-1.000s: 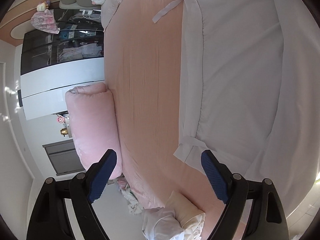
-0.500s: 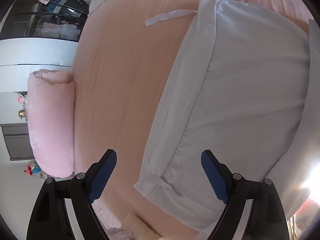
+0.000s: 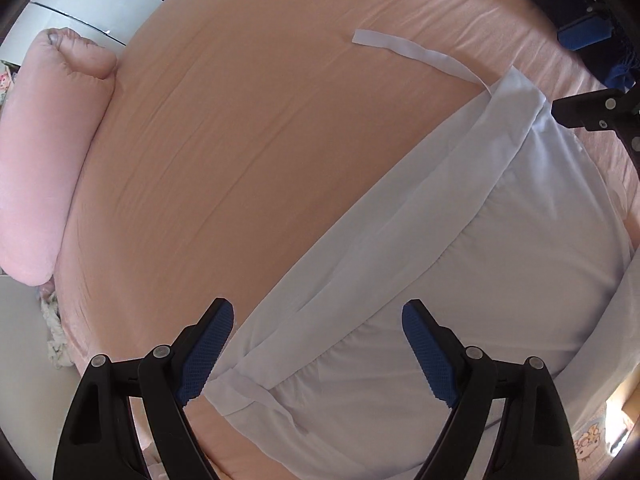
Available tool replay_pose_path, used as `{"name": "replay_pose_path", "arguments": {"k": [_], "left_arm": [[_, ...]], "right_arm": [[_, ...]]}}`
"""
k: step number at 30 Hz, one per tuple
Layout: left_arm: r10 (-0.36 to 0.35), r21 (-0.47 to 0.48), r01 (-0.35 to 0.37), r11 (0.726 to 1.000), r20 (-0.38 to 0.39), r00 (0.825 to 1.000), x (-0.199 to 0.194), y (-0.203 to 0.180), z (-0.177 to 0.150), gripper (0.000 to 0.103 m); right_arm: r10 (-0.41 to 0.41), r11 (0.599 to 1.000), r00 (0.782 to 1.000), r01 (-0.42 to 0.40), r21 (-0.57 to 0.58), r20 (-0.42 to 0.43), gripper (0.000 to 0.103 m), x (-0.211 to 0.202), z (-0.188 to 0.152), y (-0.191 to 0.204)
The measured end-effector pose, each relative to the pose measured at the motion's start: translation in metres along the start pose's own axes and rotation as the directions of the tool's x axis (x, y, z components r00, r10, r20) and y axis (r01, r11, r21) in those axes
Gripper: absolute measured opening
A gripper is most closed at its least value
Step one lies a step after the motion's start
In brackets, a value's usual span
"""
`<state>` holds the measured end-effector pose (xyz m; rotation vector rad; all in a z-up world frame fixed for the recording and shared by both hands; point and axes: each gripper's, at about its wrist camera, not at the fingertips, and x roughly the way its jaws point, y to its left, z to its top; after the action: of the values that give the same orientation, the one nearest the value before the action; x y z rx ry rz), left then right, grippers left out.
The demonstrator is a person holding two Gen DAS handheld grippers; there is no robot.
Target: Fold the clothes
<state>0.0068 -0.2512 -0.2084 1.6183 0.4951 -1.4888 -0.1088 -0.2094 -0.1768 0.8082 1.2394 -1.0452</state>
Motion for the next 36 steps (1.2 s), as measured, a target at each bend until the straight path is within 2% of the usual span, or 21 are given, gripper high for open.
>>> {"name": "replay_pose_path", "arguments": {"k": [2, 4, 6, 11, 12, 18, 22, 25, 29, 32, 34, 36], "left_arm": [[-0.063, -0.046, 0.063, 0.997, 0.001, 0.998, 0.001, 0.004, 0.008, 0.086], [-0.154, -0.115, 0.153, 0.982, -0.006, 0.988, 0.005, 0.012, 0.015, 0.086], [-0.228, -0.191, 0.222, 0.956, -0.007, 0.974, 0.010, 0.020, 0.021, 0.086], [-0.363, -0.321, 0.350, 0.880, 0.019, 0.931, 0.019, 0.034, 0.031, 0.086], [-0.371, -0.331, 0.359, 0.873, 0.028, 0.928, 0.019, 0.035, 0.032, 0.086], [-0.359, -0.347, 0.354, 0.869, 0.053, 0.932, 0.018, 0.036, 0.040, 0.086], [-0.363, -0.377, 0.351, 0.857, 0.042, 0.931, 0.026, 0.040, 0.047, 0.086], [-0.387, -0.414, 0.372, 0.831, 0.049, 0.921, 0.030, 0.043, 0.049, 0.086], [-0.436, -0.466, 0.431, 0.773, 0.103, 0.894, 0.029, 0.051, 0.048, 0.086], [-0.483, -0.499, 0.484, 0.719, 0.141, 0.864, 0.031, 0.055, 0.045, 0.086], [-0.517, -0.525, 0.517, 0.676, 0.162, 0.841, 0.035, 0.059, 0.042, 0.086], [-0.547, -0.565, 0.545, 0.619, 0.189, 0.816, 0.041, 0.071, 0.046, 0.086]], "right_arm": [[0.033, 0.997, 0.999, -0.033, 0.066, -0.007, 0.077, 0.005, 0.004, -0.011], [0.094, 0.986, 0.996, -0.091, 0.141, -0.010, 0.077, 0.009, 0.007, -0.023], [0.144, 0.969, 0.990, -0.139, 0.206, -0.008, 0.077, 0.014, 0.008, -0.034], [0.176, 0.943, 0.984, -0.171, 0.286, 0.005, 0.077, 0.023, 0.012, -0.048], [0.183, 0.939, 0.983, -0.178, 0.293, 0.012, 0.077, 0.024, 0.013, -0.050], [0.229, 0.918, 0.972, -0.233, 0.321, 0.049, 0.077, 0.029, 0.020, -0.047], [0.242, 0.912, 0.967, -0.254, 0.322, 0.079, 0.077, 0.031, 0.023, -0.041], [0.259, 0.902, 0.962, -0.271, 0.337, 0.081, 0.077, 0.034, 0.024, -0.037], [0.281, 0.880, 0.955, -0.296, 0.371, 0.096, 0.077, 0.036, 0.024, -0.042], [0.291, 0.863, 0.948, -0.318, 0.392, 0.130, 0.077, 0.035, 0.026, -0.049], [0.299, 0.844, 0.941, -0.337, 0.417, 0.157, 0.077, 0.036, 0.026, -0.055], [0.310, 0.830, 0.934, -0.356, 0.430, 0.176, 0.077, 0.037, 0.027, -0.058]]}}
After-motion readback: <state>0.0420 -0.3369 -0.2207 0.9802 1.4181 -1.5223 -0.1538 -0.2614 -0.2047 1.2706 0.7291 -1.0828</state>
